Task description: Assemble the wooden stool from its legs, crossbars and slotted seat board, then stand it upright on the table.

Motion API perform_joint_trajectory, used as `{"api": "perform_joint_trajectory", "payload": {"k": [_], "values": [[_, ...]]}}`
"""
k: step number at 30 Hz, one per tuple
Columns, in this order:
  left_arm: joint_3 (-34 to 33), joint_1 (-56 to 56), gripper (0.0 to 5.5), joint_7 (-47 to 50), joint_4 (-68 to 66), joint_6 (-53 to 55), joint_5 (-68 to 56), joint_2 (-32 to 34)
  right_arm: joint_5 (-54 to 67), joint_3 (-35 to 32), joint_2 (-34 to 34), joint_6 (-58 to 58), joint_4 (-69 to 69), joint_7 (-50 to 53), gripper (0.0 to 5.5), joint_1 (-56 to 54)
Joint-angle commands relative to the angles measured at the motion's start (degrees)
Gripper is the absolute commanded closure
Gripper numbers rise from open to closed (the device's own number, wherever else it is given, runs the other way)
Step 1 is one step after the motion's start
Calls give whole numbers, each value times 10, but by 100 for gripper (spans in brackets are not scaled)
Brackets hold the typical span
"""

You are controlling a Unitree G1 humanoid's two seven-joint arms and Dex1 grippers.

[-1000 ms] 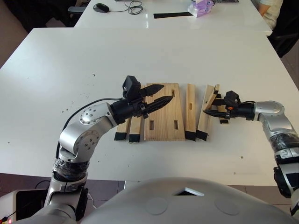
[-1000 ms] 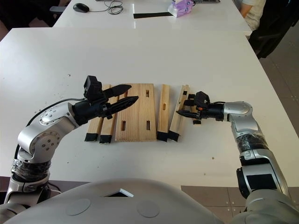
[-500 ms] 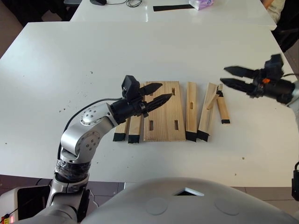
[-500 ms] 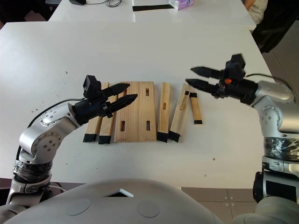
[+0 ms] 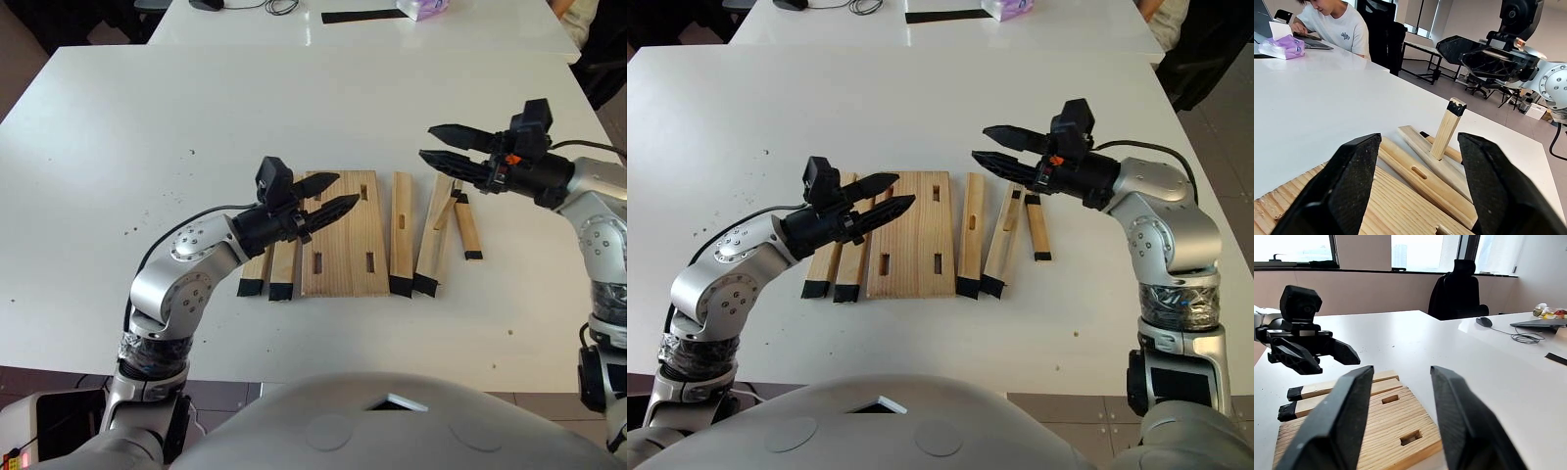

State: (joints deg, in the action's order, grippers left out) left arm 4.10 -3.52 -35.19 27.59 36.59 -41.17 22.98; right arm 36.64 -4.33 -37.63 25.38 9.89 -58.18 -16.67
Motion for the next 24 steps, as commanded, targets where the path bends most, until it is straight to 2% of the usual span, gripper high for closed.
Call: {"api": "perform_joint_trajectory", "payload": {"k": [1, 7, 20, 24], "values": [[6, -3, 258, 1, -1, -2, 8, -2, -15, 7, 7, 0, -14, 7, 340, -34], [10, -1, 258, 4, -2, -5, 14, -9, -29, 13, 14, -3, -30, 6, 275, -53], [14, 2, 258, 4, -6, -12, 26, -12, -13, 6, 34, 6, -22, 14, 275, -105], [16, -4, 258, 0, -9, -8, 27, -10, -50, 32, 21, -13, -25, -3, 275, -55]]}}
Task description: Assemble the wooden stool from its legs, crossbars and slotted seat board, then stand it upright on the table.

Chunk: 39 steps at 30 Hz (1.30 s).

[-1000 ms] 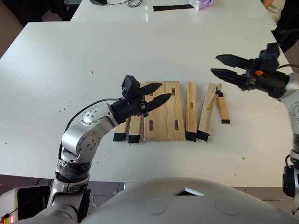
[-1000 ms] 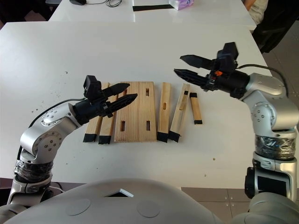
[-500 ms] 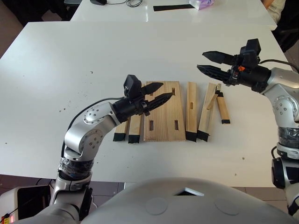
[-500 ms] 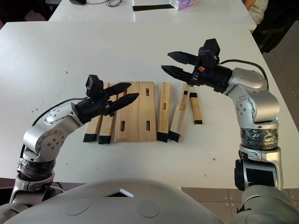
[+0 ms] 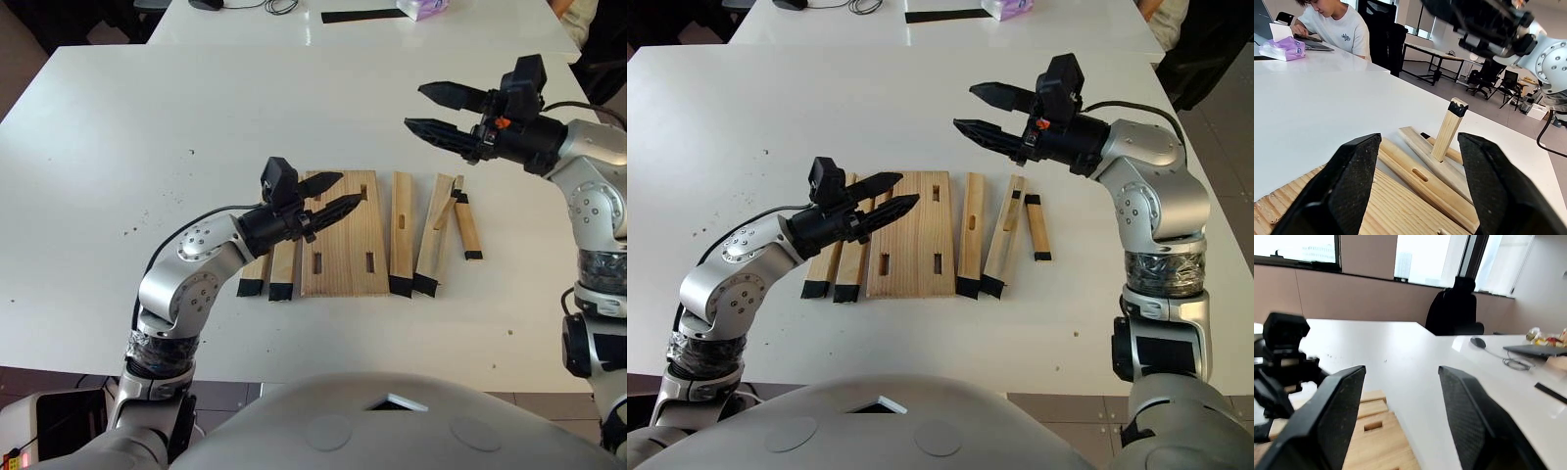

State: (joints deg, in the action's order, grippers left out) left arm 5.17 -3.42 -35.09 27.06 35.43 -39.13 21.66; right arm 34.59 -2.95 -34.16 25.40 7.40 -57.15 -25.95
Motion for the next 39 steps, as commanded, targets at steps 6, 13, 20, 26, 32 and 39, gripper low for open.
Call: {"api": "perform_joint_trajectory", "payload": {"k": [6, 13, 20, 26, 32, 39], "values": [[4, -10, 258, -9, -10, 6, 7, 11, -121, 62, -33, -107, -80, -45, 275, 133], [1, -10, 258, -8, -10, 5, 9, 10, -12, 0, -2, -52, 6, 8, 275, 79], [2, 6, 258, -4, -13, -5, 21, 6, 137, -19, -32, 82, 197, 35, 275, 125], [-13, 5, 258, 2, -20, -5, 21, 9, -4, 28, -114, -5, 164, -49, 275, 285], [-8, 3, 258, 1, -21, -5, 29, 6, -177, 95, -90, -152, 31, -19, 275, 290], [-2, -2, 258, -6, -20, -3, 31, 10, -271, 127, -92, -218, -46, -1, 275, 284]]}}
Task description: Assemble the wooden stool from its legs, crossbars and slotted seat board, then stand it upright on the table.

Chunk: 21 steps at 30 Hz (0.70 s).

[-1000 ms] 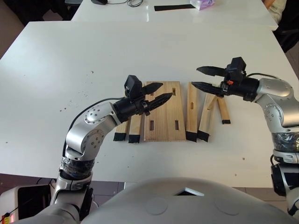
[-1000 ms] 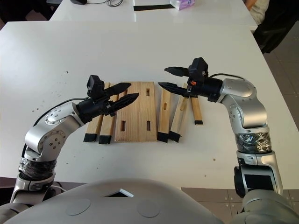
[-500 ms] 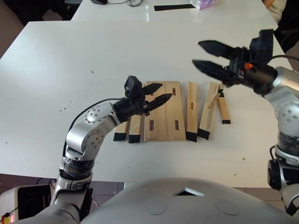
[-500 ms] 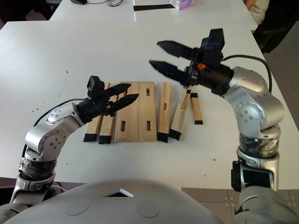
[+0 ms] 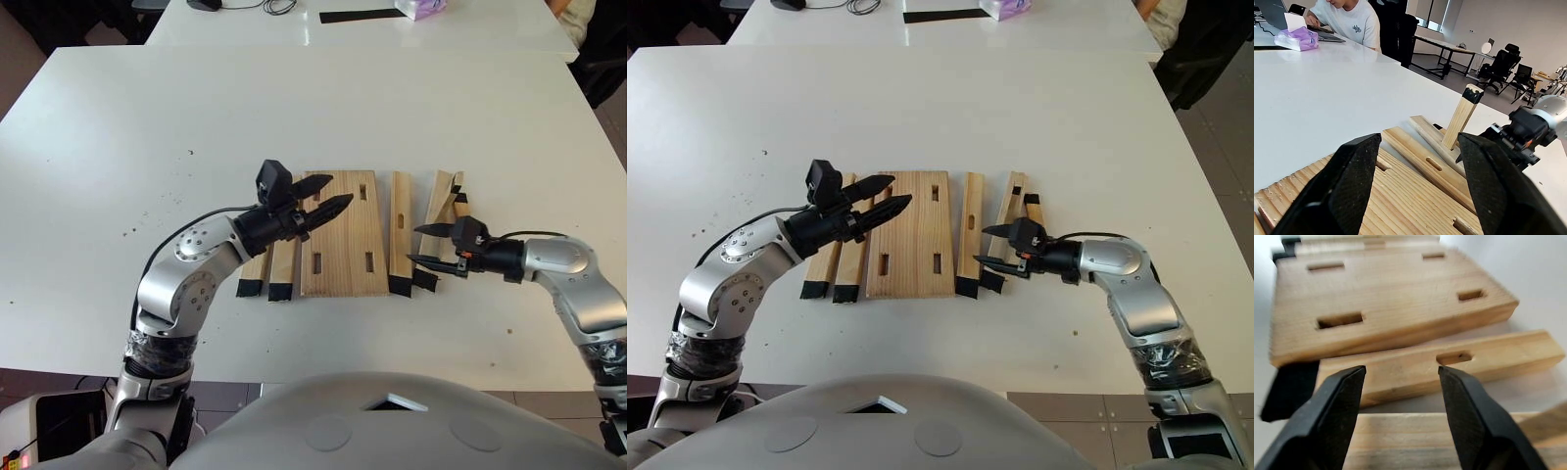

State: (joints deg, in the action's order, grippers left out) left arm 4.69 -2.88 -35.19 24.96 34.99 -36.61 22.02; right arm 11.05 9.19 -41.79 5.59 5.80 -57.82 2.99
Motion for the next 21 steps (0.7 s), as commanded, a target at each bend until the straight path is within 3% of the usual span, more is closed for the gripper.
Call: {"api": "perform_joint_trajectory", "payload": {"k": [1, 12, 21], "values": [[2, -6, 258, -4, 2, 1, 5, 6, -35, 4, -20, -21, -33, 0, 275, -3], [6, 24, 258, 16, 20, -8, 15, -10, 32, -28, -81, 23, -4, -94, 275, -4], [8, 33, 258, 15, 24, -10, 19, -5, 21, -51, -94, 12, 4, -92, 275, 21]]}}
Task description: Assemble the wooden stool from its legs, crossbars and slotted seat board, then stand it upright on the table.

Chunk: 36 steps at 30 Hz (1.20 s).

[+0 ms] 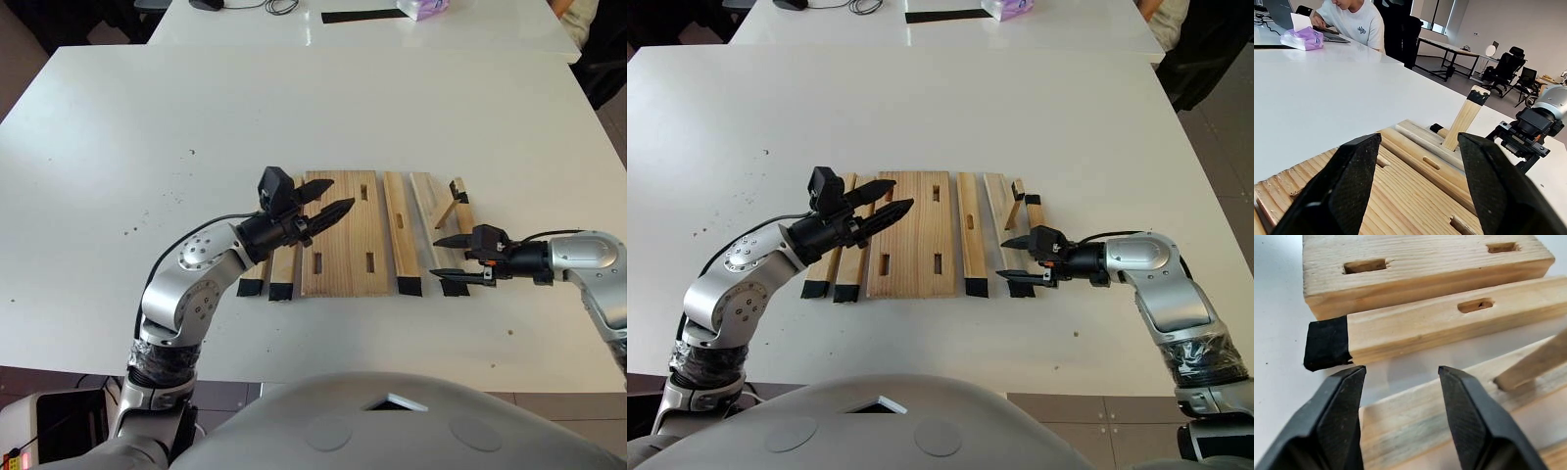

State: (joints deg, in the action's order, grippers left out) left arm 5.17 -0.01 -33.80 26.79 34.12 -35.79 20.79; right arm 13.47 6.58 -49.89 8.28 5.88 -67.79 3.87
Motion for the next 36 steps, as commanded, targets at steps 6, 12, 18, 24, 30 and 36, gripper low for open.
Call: {"api": "perform_joint_trajectory", "payload": {"k": [6, 12, 18, 24, 30, 36], "values": [[-4, 19, 258, 9, 17, -4, 13, 5, 75, -112, 14, 71, 150, 81, 275, 88], [-21, 69, 258, 27, 50, -6, 12, 8, 97, -153, 46, 234, 316, 216, 235, 216], [-30, 100, 258, 38, 75, -2, 11, 12, 73, -134, 159, 382, 403, 416, 196, 225], [-27, 98, 258, 47, 77, 0, 12, 11, 53, -118, 242, 434, 418, 520, 196, 218], [-24, 95, 258, 50, 73, -3, 14, 9, 40, -120, 247, 416, 362, 529, 196, 206], [-20, 88, 258, 51, 69, -2, 14, 7, 35, -102, 255, 401, 333, 526, 196, 196]]}}
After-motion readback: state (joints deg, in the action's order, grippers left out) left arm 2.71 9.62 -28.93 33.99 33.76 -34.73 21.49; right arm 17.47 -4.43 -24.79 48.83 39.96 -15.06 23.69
